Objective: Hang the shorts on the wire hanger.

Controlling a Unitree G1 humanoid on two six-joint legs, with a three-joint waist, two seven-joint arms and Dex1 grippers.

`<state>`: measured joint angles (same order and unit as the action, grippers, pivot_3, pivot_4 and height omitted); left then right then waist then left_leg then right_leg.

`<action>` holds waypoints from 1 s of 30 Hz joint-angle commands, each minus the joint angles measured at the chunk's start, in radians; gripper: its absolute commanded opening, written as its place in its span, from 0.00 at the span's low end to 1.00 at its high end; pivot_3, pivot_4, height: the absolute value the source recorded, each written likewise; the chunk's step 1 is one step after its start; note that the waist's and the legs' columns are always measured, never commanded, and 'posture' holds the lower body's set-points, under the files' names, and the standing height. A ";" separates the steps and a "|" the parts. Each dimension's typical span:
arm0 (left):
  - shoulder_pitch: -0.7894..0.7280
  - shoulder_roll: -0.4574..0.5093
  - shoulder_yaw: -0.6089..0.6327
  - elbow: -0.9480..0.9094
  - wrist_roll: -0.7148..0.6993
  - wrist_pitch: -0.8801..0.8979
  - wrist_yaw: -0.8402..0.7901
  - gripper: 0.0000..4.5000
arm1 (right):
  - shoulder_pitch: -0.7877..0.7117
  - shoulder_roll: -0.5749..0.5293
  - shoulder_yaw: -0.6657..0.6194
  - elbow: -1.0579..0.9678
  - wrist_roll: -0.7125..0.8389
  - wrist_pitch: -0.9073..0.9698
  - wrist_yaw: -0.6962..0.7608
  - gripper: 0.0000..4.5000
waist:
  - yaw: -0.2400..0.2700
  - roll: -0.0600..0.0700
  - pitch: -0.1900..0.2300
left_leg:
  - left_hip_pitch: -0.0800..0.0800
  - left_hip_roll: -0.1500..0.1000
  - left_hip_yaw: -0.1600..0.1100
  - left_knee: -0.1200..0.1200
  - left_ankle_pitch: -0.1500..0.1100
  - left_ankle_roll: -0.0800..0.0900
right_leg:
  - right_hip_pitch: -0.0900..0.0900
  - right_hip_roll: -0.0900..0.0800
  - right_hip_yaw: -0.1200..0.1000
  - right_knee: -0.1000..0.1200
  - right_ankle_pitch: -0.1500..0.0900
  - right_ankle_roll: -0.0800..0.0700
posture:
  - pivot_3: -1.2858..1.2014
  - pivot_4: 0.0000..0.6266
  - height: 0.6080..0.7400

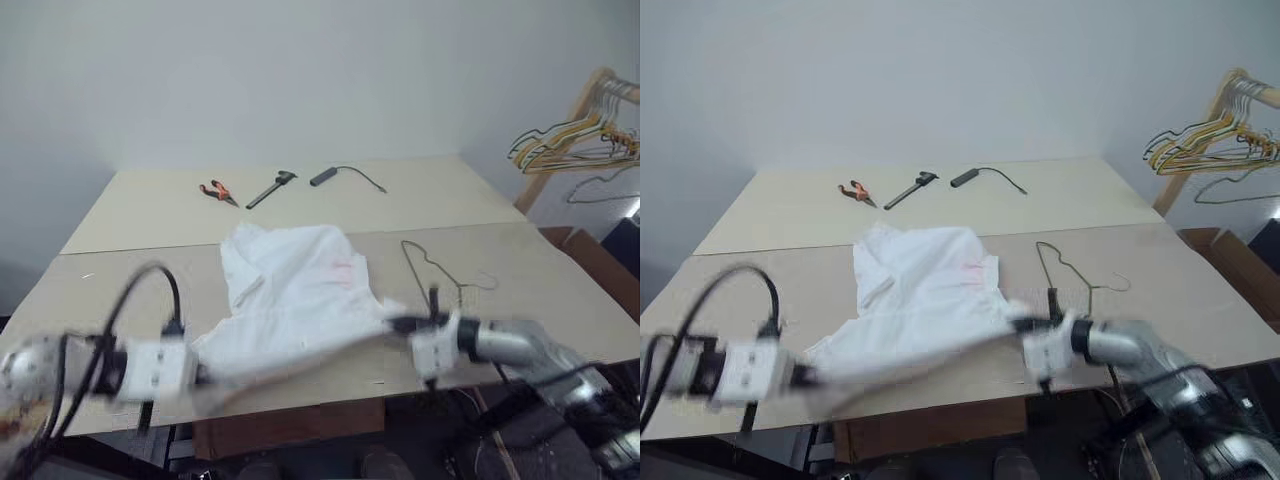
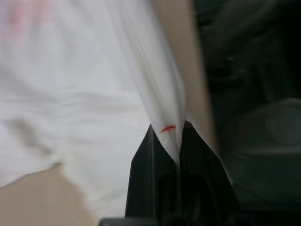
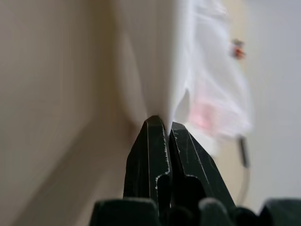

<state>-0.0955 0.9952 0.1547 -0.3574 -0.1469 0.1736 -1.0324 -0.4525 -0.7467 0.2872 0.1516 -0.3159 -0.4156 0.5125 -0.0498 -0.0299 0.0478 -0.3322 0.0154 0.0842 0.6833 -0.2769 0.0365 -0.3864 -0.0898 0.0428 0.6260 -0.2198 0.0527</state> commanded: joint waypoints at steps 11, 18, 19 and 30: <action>-1.301 -0.239 -0.304 1.305 0.573 -0.601 1.098 0.01 | -0.642 0.180 -0.105 0.614 -0.197 -0.080 -0.766 0.00 | -0.012 0.002 -0.026 | -0.041 -0.005 0.002 -0.018 0.006 -0.008 | -0.044 -0.002 -0.015 -0.005 0.018 -0.009 | 0.51 0.00 1.00; -0.816 -0.128 -0.238 0.882 0.211 -0.759 0.592 0.01 | -0.411 0.059 -0.058 0.559 -0.225 -0.301 -0.703 0.00 | -0.054 0.004 -0.026 | -0.058 -0.004 0.011 -0.020 0.005 -0.007 | -0.053 -0.005 -0.031 -0.021 0.015 -0.005 | 0.51 0.00 1.00; -0.660 -0.067 -0.216 0.712 0.069 -0.688 0.463 0.01 | -0.365 0.037 -0.048 0.544 -0.206 -0.353 -0.660 0.00 | -0.064 0.004 -0.025 | -0.060 -0.003 0.011 -0.019 0.005 -0.007 | -0.054 -0.005 -0.031 -0.022 0.015 -0.005 | 0.51 0.00 1.00; 0.201 0.279 0.225 -0.047 -0.369 -0.131 -0.106 0.01 | -0.103 -0.079 0.026 0.390 0.001 -0.554 -0.203 0.00 | -0.084 0.004 -0.005 | -0.016 0.002 0.006 -0.004 -0.004 0.012 | -0.006 -0.006 -0.025 -0.017 0.005 -0.005 | 0.52 0.00 1.00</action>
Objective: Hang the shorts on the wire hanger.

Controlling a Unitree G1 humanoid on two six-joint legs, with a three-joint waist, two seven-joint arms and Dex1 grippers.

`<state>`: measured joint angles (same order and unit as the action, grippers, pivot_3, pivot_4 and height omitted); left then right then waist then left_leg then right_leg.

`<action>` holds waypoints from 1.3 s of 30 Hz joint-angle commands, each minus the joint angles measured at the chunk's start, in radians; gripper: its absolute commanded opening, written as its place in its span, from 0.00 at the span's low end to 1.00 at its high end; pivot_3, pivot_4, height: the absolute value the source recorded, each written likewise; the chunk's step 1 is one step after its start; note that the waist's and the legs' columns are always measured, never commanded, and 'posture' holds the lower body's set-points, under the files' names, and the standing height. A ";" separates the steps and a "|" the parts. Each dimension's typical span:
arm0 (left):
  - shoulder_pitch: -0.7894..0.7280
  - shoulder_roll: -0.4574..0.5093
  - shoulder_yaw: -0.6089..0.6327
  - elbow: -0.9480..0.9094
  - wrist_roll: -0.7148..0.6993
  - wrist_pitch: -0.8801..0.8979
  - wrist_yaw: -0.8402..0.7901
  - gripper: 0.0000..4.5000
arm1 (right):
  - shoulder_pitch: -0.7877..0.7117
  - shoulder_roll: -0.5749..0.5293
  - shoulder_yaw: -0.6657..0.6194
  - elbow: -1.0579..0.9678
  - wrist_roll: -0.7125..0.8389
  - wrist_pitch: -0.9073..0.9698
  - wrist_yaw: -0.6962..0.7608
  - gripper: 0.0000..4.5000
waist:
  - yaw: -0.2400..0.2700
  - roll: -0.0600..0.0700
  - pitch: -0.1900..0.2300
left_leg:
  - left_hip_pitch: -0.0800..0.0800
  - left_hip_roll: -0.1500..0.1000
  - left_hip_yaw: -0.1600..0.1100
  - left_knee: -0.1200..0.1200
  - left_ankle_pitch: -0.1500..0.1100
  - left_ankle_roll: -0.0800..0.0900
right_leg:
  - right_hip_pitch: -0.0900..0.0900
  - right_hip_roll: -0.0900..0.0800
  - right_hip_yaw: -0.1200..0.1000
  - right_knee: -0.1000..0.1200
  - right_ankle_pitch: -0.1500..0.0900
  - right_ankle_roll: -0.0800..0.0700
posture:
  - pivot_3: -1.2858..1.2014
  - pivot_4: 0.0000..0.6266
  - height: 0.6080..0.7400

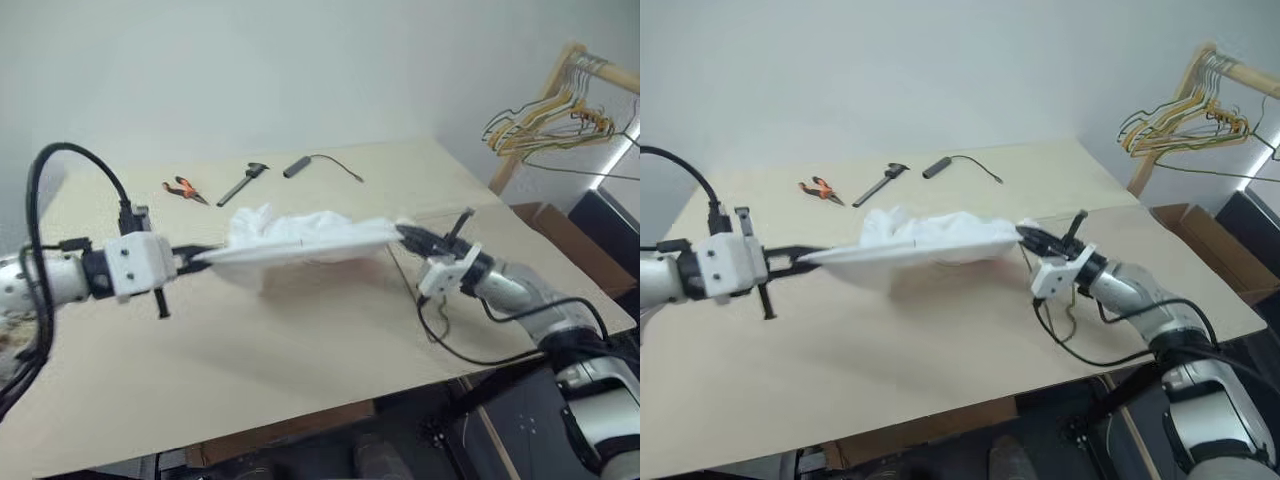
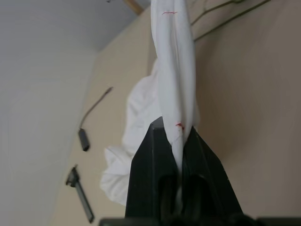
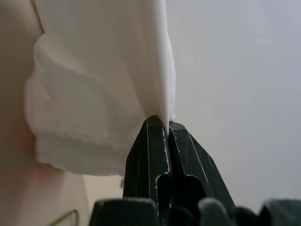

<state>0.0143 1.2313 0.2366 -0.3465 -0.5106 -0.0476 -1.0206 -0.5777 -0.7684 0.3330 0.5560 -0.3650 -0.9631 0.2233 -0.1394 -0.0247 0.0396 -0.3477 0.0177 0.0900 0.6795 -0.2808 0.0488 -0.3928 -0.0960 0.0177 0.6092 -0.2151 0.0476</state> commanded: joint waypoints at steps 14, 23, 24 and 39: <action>0.295 0.018 0.299 -0.255 0.069 0.281 -0.324 0.01 | 0.220 -0.206 0.002 -0.289 0.224 0.206 0.490 0.00 | 0.075 -0.001 0.004 | 0.009 0.000 0.002 -0.001 0.003 -0.003 | 0.003 -0.001 0.001 0.006 0.001 -0.011 | 0.51 0.00 1.00; -0.480 -0.095 -0.179 0.374 0.365 0.096 -0.195 0.01 | -0.096 -0.157 -0.030 -0.313 0.549 0.685 0.852 0.00 | 0.098 0.003 0.006 | 0.011 0.002 0.001 0.001 0.001 -0.003 | 0.005 0.003 0.000 0.006 -0.002 -0.007 | 0.51 0.00 1.00; -0.643 -0.148 -0.245 0.523 0.450 0.055 -0.143 0.01 | -0.184 -0.116 -0.027 -0.233 0.524 0.705 0.845 0.00 | 0.098 0.002 0.005 | 0.012 0.001 0.001 0.002 0.002 -0.003 | 0.006 0.003 -0.001 0.006 -0.001 -0.006 | 0.51 0.00 1.00; -1.750 -0.528 -0.450 1.657 0.925 -0.232 1.289 0.01 | -1.042 0.225 -0.009 0.731 0.022 0.603 -0.528 0.00 | 0.067 -0.003 0.003 | -0.068 -0.004 0.001 -0.005 0.016 -0.022 | -0.084 0.000 -0.006 0.021 0.017 -0.008 | 0.50 0.00 1.00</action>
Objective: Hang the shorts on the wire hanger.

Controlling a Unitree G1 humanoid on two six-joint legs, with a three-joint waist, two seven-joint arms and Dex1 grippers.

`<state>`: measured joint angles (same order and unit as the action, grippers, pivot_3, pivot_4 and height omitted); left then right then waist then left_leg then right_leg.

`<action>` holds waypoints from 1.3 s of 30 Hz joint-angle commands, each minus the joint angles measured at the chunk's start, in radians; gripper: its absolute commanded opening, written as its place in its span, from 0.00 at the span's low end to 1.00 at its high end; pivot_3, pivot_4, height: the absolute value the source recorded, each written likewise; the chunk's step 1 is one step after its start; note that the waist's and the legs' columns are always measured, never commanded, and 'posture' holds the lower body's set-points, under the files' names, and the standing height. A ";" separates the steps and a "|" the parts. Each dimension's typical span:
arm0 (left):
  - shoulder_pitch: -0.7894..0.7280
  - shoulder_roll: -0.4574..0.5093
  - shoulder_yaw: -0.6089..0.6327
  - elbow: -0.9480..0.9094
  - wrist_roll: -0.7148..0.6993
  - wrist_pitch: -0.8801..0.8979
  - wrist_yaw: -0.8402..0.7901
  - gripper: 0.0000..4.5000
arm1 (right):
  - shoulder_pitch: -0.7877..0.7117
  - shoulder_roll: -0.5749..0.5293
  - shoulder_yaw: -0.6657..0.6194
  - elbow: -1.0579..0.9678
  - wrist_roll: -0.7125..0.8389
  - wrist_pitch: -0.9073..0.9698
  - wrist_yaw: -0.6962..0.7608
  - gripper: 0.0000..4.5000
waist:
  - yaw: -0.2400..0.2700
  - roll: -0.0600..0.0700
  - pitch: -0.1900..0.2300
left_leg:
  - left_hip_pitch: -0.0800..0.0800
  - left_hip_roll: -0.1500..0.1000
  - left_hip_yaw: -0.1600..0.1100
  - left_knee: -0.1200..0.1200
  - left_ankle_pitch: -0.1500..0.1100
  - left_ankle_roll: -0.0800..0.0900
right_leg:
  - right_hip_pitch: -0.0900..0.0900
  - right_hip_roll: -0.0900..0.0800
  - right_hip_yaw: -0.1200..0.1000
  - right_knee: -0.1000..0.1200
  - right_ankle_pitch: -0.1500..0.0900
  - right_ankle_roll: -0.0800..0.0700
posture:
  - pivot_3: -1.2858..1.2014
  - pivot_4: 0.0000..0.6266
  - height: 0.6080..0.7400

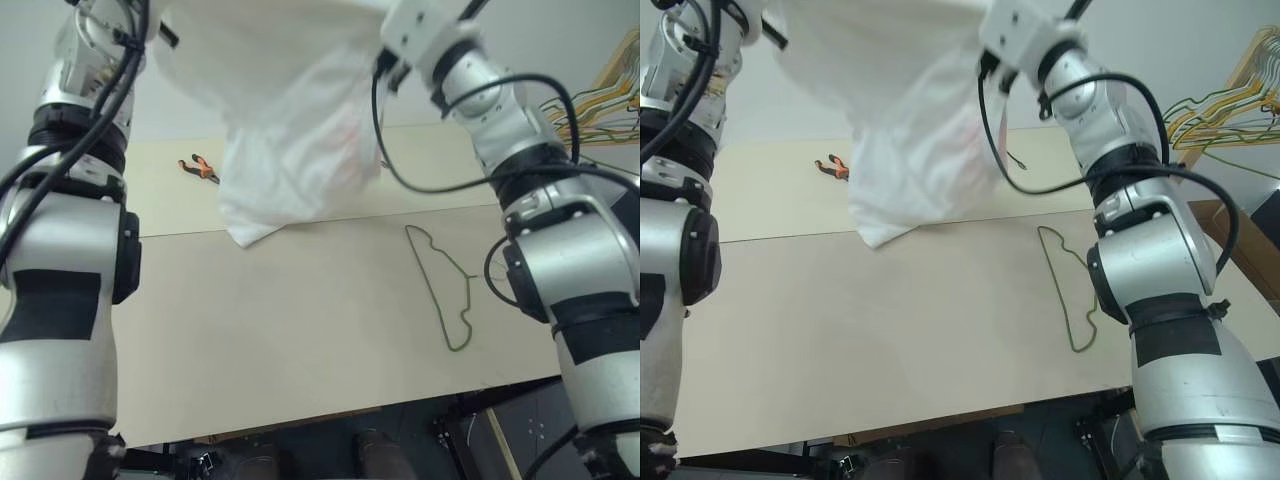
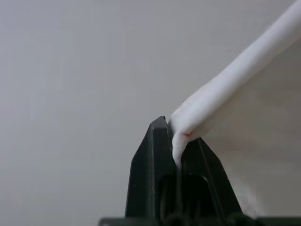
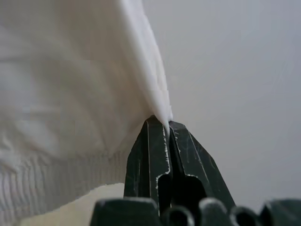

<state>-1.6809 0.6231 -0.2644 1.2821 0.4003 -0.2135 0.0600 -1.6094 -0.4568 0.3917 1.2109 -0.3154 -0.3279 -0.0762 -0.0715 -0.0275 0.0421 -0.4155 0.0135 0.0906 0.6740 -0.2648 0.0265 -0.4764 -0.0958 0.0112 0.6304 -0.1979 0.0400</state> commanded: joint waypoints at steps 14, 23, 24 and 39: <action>0.610 0.145 0.097 -0.365 -0.142 -0.518 -0.165 0.01 | 0.378 -0.174 0.032 0.057 -0.217 -0.363 -0.129 0.00 | -0.010 0.001 0.000 | 0.026 0.002 0.015 0.005 0.000 0.005 | 0.037 0.001 -0.003 -0.016 0.004 0.000 | 0.52 0.00 1.00; 1.400 0.315 0.295 -1.260 -0.431 -0.082 -0.540 0.01 | 0.618 -0.196 0.140 -0.027 -0.314 -0.665 0.056 0.00 | -0.055 0.001 0.000 | 0.027 0.004 0.007 0.008 -0.003 0.011 | 0.038 -0.001 0.004 -0.011 0.007 0.003 | 0.53 0.00 1.00; 1.457 0.343 0.319 -1.312 -0.449 -0.056 -0.582 0.01 | 0.637 -0.202 0.153 -0.041 -0.331 -0.689 0.058 0.00 | -0.055 0.001 0.000 | 0.028 0.004 0.007 0.008 -0.004 0.012 | 0.038 -0.002 0.004 -0.010 0.007 0.003 | 0.53 0.00 1.00; 2.117 0.571 0.668 -1.951 -0.562 0.373 -1.138 0.01 | 0.872 -0.371 0.212 -0.314 -0.514 -0.767 0.014 0.00 | -0.027 0.000 -0.001 | 0.048 0.004 0.007 0.007 -0.006 0.018 | 0.055 0.000 0.005 -0.014 0.004 0.000 | 0.52 0.01 1.00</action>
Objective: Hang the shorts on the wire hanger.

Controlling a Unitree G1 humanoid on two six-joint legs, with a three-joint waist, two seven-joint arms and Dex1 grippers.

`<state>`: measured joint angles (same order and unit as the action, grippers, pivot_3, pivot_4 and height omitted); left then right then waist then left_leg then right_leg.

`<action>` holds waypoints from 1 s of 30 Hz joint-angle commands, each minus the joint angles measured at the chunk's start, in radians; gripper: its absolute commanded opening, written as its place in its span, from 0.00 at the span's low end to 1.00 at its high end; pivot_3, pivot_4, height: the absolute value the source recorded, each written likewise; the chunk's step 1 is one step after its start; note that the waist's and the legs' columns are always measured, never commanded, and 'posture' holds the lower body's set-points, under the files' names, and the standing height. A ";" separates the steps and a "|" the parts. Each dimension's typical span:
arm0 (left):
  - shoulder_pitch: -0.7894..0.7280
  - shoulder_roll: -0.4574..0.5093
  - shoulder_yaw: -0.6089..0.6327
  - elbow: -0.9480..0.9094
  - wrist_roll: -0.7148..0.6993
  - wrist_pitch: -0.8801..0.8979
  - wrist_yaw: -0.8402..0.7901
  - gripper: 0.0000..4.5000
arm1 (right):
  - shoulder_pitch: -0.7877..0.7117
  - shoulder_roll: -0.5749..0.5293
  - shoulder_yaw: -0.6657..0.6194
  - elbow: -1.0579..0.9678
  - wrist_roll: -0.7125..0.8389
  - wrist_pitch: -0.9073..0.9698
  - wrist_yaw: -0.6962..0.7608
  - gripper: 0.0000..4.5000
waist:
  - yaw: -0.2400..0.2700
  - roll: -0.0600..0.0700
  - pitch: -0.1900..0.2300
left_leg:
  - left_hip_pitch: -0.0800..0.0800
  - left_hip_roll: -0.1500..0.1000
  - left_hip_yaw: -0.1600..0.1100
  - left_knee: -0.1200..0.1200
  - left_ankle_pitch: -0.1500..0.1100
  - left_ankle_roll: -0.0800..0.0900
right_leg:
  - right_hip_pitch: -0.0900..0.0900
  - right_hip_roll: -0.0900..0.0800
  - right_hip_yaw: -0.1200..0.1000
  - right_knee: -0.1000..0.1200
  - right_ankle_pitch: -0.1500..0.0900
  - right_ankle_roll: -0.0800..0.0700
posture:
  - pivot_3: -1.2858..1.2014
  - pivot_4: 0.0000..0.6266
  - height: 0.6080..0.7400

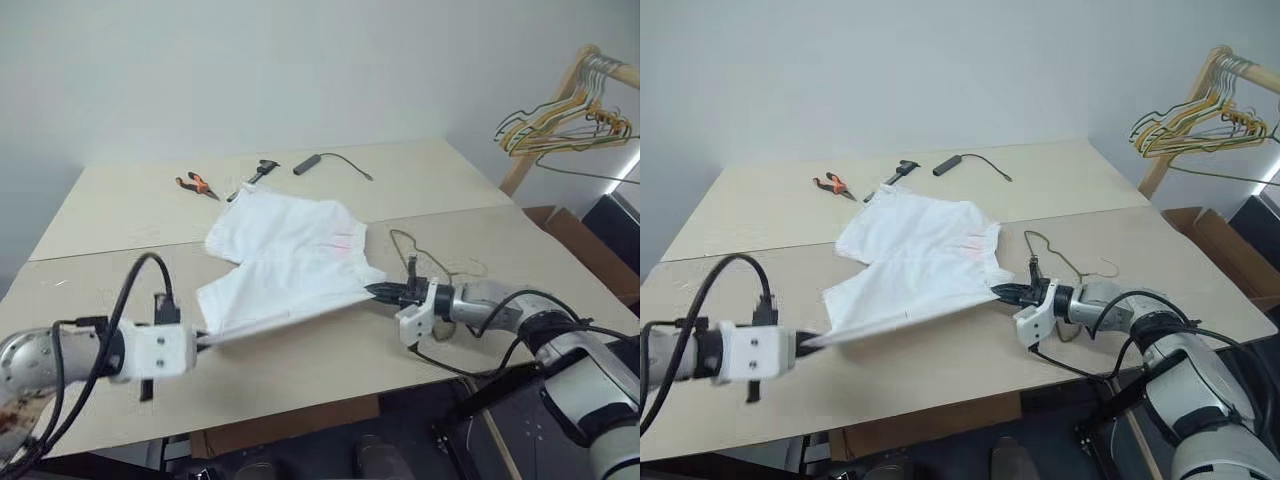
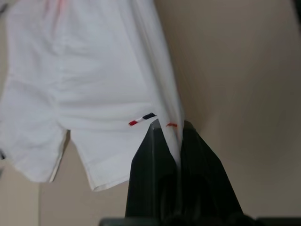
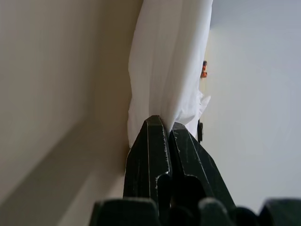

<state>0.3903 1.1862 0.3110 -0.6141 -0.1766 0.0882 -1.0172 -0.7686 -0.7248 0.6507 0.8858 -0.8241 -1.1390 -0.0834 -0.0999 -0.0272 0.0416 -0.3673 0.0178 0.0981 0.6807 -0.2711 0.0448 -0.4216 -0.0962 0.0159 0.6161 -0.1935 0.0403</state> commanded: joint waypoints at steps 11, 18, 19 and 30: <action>0.231 -0.063 0.232 -0.281 -0.008 0.209 -0.228 0.01 | 0.352 -0.240 -0.145 -0.353 0.199 0.092 0.216 0.00 | 0.003 0.000 0.000 | 0.002 0.000 0.000 0.000 -0.001 0.001 | 0.003 0.001 0.001 -0.003 -0.007 -0.007 | 0.51 0.04 1.00; 0.254 -0.095 0.235 -0.283 -0.023 0.200 -0.276 0.16 | 0.474 -0.253 -0.216 -0.495 0.304 0.199 0.340 0.11 | 0.007 0.000 0.003 | 0.018 0.002 0.001 -0.001 -0.002 0.002 | 0.019 0.001 0.001 -0.003 -0.014 0.000 | 0.50 0.06 1.00; 0.251 -0.096 0.244 -0.277 -0.028 0.194 -0.289 0.24 | 0.495 -0.262 -0.227 -0.520 0.336 0.209 0.366 0.17 | 0.014 0.000 0.003 | 0.019 0.001 0.001 0.000 -0.002 0.002 | 0.019 0.000 0.001 -0.003 -0.014 0.000 | 0.50 0.06 1.00; -0.104 -0.094 0.269 -0.002 -0.241 0.176 -0.319 0.96 | 0.940 -0.521 -0.513 -1.010 1.124 0.735 0.750 0.72 | 0.057 0.001 0.004 | 0.020 0.004 0.001 -0.001 -0.005 0.002 | 0.019 0.001 0.000 -0.003 -0.018 0.000 | 0.49 0.05 1.00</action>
<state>0.3287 1.0864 0.5957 -0.6453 -0.3768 0.2757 -1.3554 0.1673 -1.2200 0.2366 -0.0527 0.1524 -0.5115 0.6414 -0.0430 -0.0257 0.0452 -0.3473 0.0223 0.0997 0.6799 -0.2766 0.0469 -0.4025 -0.0953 0.0155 0.6136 -0.2112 0.0401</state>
